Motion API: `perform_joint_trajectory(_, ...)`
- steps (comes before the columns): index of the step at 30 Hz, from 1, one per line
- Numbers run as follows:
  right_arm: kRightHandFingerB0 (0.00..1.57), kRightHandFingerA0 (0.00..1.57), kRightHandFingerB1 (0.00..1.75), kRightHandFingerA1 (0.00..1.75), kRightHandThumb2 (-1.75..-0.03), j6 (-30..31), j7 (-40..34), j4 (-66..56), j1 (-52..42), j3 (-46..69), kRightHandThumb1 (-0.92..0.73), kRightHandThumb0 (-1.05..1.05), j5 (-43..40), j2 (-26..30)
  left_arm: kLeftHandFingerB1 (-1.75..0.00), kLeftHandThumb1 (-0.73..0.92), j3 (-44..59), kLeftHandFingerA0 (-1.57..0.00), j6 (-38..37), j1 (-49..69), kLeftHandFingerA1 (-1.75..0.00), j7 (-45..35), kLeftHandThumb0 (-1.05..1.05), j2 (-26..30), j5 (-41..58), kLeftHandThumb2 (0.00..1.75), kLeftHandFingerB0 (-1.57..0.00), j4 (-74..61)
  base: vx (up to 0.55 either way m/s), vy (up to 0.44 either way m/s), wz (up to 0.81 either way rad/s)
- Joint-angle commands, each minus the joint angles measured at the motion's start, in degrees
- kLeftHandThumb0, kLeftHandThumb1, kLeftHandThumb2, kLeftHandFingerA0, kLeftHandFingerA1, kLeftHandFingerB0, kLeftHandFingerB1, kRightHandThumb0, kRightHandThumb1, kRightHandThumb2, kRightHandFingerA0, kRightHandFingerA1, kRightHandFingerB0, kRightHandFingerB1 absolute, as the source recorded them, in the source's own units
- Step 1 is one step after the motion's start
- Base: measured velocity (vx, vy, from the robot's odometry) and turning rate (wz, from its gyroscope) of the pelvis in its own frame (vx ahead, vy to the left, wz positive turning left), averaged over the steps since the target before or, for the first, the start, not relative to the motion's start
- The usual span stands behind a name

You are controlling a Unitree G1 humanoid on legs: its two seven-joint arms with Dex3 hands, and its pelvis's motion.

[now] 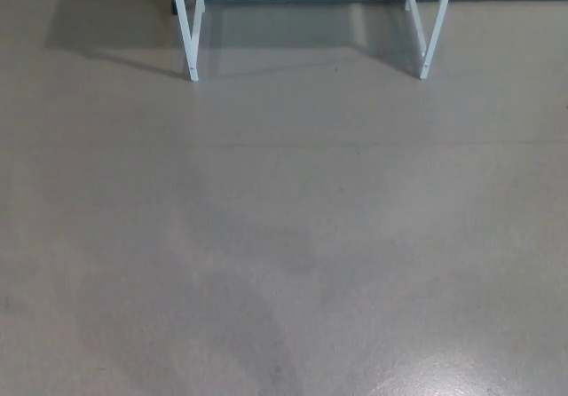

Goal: The robot walks towards a desk on which an eraser is kept on the left hand side and a container is kept on the right hand side. The robot picks up the eraser using its left hand and places it in the container.

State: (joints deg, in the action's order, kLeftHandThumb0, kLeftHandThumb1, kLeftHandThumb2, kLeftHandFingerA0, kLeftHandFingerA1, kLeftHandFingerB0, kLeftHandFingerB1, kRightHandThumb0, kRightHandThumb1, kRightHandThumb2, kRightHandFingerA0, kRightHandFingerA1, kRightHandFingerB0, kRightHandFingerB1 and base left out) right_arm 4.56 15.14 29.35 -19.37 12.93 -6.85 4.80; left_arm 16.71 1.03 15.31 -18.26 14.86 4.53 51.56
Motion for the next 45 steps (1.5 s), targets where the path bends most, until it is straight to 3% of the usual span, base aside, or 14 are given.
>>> perform_joint_trajectory(1,0.38,0.63,0.45,0.60,-0.49,2.45,4.60,-2.35,-1.20,1.85,-0.33,-0.22,-5.85,-0.32,-0.39,0.52,1.41,-0.29,-5.59,0.18,-0.50,-6.06,-0.46,1.66,3.42,0.76,-0.17,0.78,0.00,0.000,0.00)
perform_joint_trajectory(2,0.38,0.62,0.46,0.60,-0.49,2.73,4.61,-2.75,-1.53,1.77,-0.33,-0.22,-5.83,-0.45,-0.29,0.65,1.52,-0.35,-5.92,0.22,-0.41,-6.43,-0.40,1.83,3.51,0.60,-0.22,1.29,0.00,0.000,0.00)
perform_joint_trajectory(11,0.39,0.59,0.46,0.61,-0.49,2.05,3.72,-1.77,-1.21,1.99,-0.33,-0.26,-5.62,0.12,-0.29,0.63,1.82,-0.34,-7.60,0.48,-0.41,-6.05,-0.41,1.48,3.71,0.60,-0.22,1.78,0.00,0.000,0.00)
perform_joint_trajectory(12,0.38,0.58,0.51,0.64,-0.58,1.64,3.23,-1.34,-1.05,2.12,-0.29,-0.34,-5.36,0.30,-0.39,0.51,1.73,-0.28,-8.10,0.73,-0.49,-6.01,-0.47,1.49,3.59,0.75,-0.16,1.48,0.00,0.000,0.00)
perform_joint_trajectory(14,0.39,0.59,0.52,0.65,-0.59,1.18,2.44,-1.67,-1.54,2.16,-0.28,-0.36,-4.99,0.26,-0.29,0.63,1.96,-0.34,-8.88,0.99,-0.41,-5.57,-0.41,1.46,3.61,0.60,-0.22,1.92,0.00,0.000,0.00)
perform_joint_trajectory(19,0.43,0.67,0.46,0.60,-0.50,-3.07,0.20,0.72,-0.91,1.28,-0.32,-0.35,-1.90,1.53,-0.29,0.62,2.63,-0.37,-9.84,-0.23,-0.43,-4.04,-0.41,1.20,3.91,0.59,-0.25,3.92,0.00,0.000,0.00)
perform_joint_trajectory(24,0.40,0.62,0.50,0.64,-0.63,-8.85,-1.41,11.65,3.85,1.06,-0.28,-0.45,0.00,3.80,-0.30,0.64,2.56,-0.31,-10.56,-0.82,-0.41,-2.28,-0.41,1.35,3.28,0.60,-0.26,4.58,0.00,0.000,0.00)
perform_joint_trajectory(25,0.43,0.67,0.44,0.59,-0.50,-8.99,-2.39,10.96,3.52,0.56,-0.35,-0.41,0.95,4.28,-0.30,0.64,2.12,-0.30,-11.09,-0.59,-0.41,-2.08,-0.42,1.49,2.76,0.61,-0.26,4.37,0.00,0.000,0.00)
perform_joint_trajectory(30,0.47,0.72,0.53,0.68,-0.68,-11.08,-9.75,9.83,2.87,-2.96,-0.25,-0.56,7.65,6.45,-0.30,0.63,1.83,-0.36,-12.18,-1.28,-0.40,-1.71,-0.39,1.71,2.63,0.59,-0.28,5.73,0.02,-0.007,0.08)
perform_joint_trajectory(39,0.50,0.64,0.48,0.68,-0.50,-8.60,-16.57,12.20,4.96,-4.30,-0.32,-0.50,9.72,7.92,-0.30,0.64,1.66,-0.33,-13.65,-0.88,-0.39,-1.07,-0.39,1.87,2.54,0.60,-0.24,5.60,0.03,0.090,-0.05)
perform_joint_trajectory(40,0.44,0.64,0.55,0.74,-0.69,-7.76,-17.23,11.71,4.70,-4.34,-0.26,-0.57,10.12,8.22,-0.29,0.63,1.63,-0.32,-13.88,-0.98,-0.38,-0.94,-0.39,1.76,2.52,0.60,-0.24,5.93,0.17,0.310,-0.27)
perform_joint_trajectory(42,0.46,0.57,0.48,0.71,-0.51,-5.16,-17.77,10.16,4.49,-4.81,-0.32,-0.53,10.72,8.53,-0.30,0.64,1.57,-0.32,-13.92,-1.44,-0.38,-0.56,-0.39,1.91,2.42,0.60,-0.26,6.47,0.26,0.427,-0.24)
perform_joint_trajectory(43,0.39,0.53,0.54,0.71,-0.69,-4.44,-17.70,10.04,4.59,-4.81,-0.25,-0.53,10.55,8.63,-0.30,0.64,1.42,-0.31,-14.03,-1.63,-0.38,-0.32,-0.38,2.00,2.28,0.60,-0.25,6.63,0.24,0.339,-0.13)
perform_joint_trajectory(45,0.38,0.50,0.54,0.70,-0.70,-4.15,-16.70,10.66,4.73,-4.87,-0.26,-0.51,10.30,9.16,-0.30,0.64,0.93,-0.31,-14.56,-1.89,-0.39,0.92,-0.39,2.07,1.63,0.60,-0.26,7.15,0.18,0.197,0.08)
